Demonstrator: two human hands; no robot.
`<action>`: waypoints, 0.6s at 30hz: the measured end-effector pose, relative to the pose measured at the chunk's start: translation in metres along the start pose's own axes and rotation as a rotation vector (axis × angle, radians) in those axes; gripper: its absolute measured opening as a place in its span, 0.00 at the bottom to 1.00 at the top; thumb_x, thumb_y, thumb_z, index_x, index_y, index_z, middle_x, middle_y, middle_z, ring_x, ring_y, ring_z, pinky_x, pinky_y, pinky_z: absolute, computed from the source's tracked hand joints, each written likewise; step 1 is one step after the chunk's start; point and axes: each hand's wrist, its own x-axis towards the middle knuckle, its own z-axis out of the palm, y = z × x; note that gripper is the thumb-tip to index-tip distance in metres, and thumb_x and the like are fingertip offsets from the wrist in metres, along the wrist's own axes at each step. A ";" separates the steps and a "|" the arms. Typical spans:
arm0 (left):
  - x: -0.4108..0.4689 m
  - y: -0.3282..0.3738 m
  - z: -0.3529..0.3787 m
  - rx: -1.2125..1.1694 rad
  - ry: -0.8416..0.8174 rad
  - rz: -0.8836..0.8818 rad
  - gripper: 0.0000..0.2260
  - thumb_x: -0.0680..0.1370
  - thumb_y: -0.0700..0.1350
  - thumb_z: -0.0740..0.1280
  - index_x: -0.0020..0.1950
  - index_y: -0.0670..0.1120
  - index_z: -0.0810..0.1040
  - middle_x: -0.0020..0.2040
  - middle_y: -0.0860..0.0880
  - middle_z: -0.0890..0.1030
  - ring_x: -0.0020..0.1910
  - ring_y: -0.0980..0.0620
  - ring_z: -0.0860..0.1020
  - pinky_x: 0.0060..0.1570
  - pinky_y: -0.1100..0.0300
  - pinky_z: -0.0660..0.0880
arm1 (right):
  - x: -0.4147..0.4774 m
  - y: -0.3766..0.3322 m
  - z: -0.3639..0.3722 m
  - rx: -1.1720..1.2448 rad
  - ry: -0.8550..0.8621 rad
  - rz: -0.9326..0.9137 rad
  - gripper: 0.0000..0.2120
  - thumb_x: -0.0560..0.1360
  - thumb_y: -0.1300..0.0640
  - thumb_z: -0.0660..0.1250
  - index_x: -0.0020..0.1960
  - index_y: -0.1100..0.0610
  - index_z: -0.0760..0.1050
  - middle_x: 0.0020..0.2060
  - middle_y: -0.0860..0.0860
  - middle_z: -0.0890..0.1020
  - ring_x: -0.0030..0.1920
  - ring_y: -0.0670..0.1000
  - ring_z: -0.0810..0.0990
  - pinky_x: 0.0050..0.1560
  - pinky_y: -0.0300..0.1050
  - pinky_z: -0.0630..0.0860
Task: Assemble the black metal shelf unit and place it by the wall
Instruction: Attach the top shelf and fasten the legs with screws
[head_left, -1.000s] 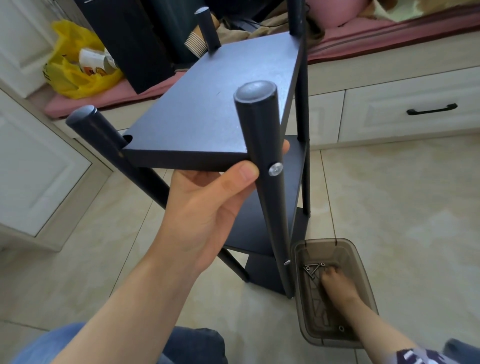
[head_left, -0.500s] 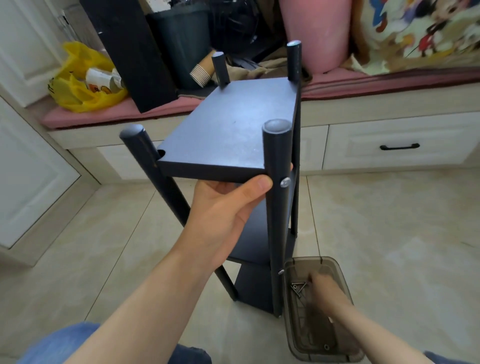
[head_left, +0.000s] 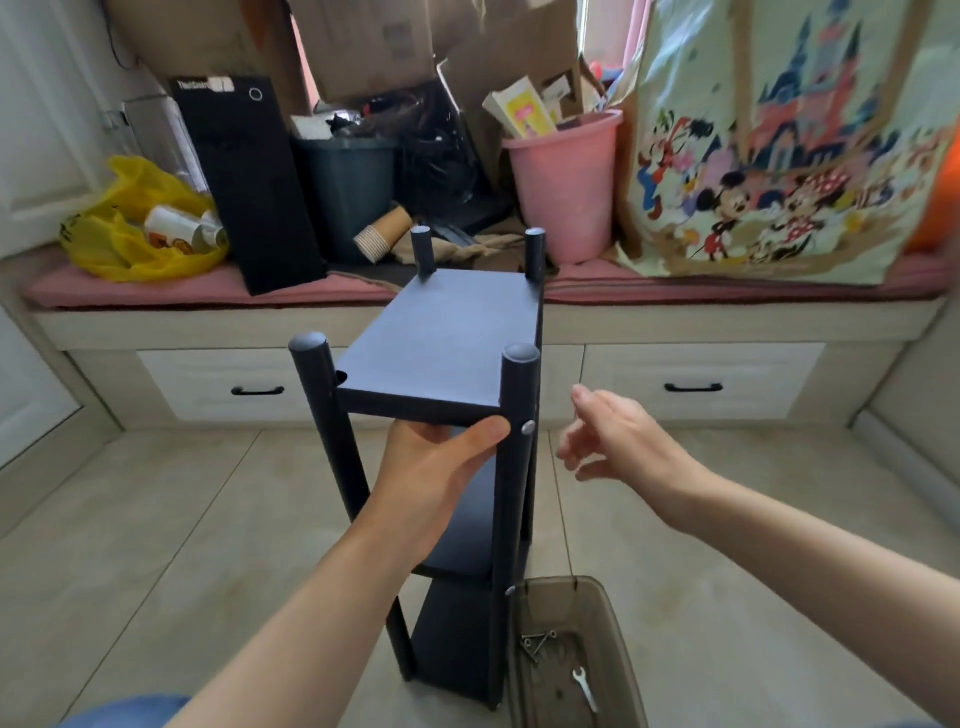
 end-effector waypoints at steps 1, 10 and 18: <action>0.000 0.001 0.001 0.001 -0.001 0.003 0.25 0.71 0.35 0.72 0.68 0.37 0.75 0.64 0.36 0.80 0.64 0.36 0.79 0.65 0.43 0.76 | -0.003 -0.013 -0.002 0.043 -0.010 0.011 0.14 0.84 0.48 0.55 0.46 0.58 0.68 0.37 0.54 0.85 0.38 0.52 0.81 0.39 0.45 0.76; 0.001 0.001 0.003 -0.022 0.001 0.018 0.27 0.69 0.35 0.76 0.68 0.37 0.75 0.62 0.38 0.82 0.63 0.38 0.80 0.57 0.54 0.79 | 0.015 -0.053 0.018 0.679 -0.037 0.183 0.10 0.79 0.54 0.67 0.52 0.61 0.72 0.55 0.67 0.81 0.52 0.63 0.80 0.61 0.58 0.75; 0.000 0.001 0.001 0.039 0.019 -0.024 0.25 0.70 0.35 0.74 0.67 0.40 0.77 0.61 0.38 0.82 0.63 0.40 0.80 0.63 0.47 0.77 | 0.051 -0.050 0.036 0.789 -0.007 0.221 0.19 0.77 0.66 0.66 0.66 0.71 0.71 0.58 0.65 0.81 0.58 0.63 0.82 0.51 0.55 0.82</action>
